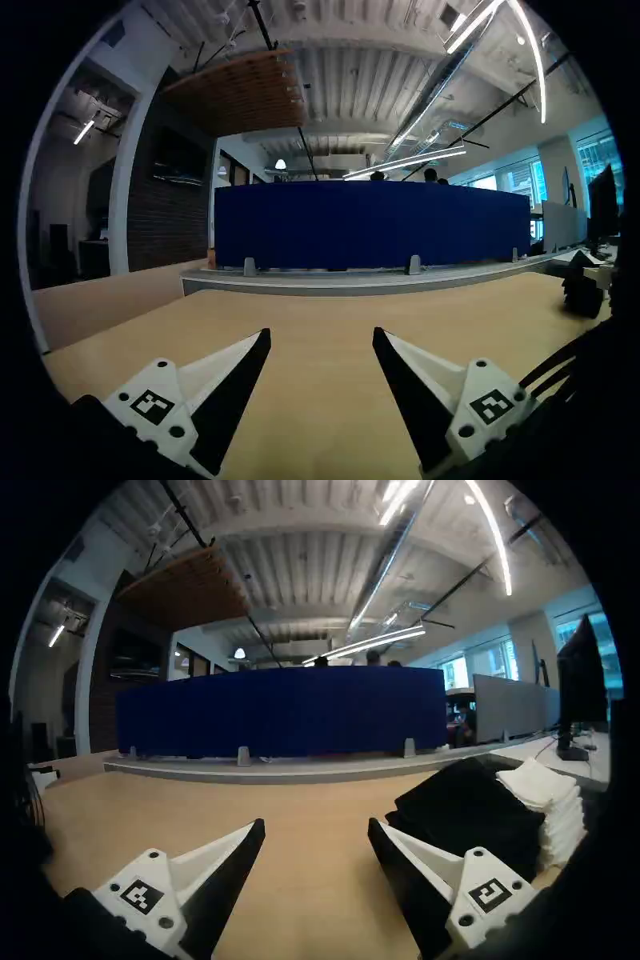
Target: Fold towel
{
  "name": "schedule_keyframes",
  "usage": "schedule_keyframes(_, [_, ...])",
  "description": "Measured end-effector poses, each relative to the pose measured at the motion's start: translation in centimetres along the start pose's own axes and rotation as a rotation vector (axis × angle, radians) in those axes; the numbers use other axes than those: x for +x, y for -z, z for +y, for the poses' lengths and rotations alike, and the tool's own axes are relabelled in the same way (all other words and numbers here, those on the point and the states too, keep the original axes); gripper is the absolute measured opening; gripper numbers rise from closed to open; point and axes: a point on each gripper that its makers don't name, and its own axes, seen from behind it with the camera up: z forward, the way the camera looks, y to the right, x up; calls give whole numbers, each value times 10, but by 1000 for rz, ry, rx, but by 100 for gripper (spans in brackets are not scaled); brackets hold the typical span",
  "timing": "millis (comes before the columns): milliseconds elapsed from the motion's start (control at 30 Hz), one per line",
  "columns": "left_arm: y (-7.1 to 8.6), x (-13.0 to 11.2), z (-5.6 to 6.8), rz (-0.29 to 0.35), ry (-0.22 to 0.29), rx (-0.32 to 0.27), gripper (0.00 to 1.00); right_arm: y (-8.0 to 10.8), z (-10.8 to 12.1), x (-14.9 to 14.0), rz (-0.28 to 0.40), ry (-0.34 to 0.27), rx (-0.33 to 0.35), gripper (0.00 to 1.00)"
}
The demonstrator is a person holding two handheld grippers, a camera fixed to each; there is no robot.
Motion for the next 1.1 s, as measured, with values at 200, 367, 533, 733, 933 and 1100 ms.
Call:
schedule_keyframes(200, [0,0,0,0,0,0,94,1,-3,-1,8,24,4,100])
schedule_keyframes(367, [0,0,0,0,0,0,94,2,-6,1,19,33,9,100])
schedule_keyframes(533, [-1,-1,0,0,0,0,94,2,-6,1,20,33,11,100])
schedule_keyframes(733, [-1,-1,0,0,0,0,94,4,-7,1,20,34,13,100])
schedule_keyframes(933, [0,-1,0,0,0,0,94,5,-6,2,20,33,14,100])
schedule_keyframes(1100, [0,-1,0,0,0,0,94,4,-6,2,21,33,12,100])
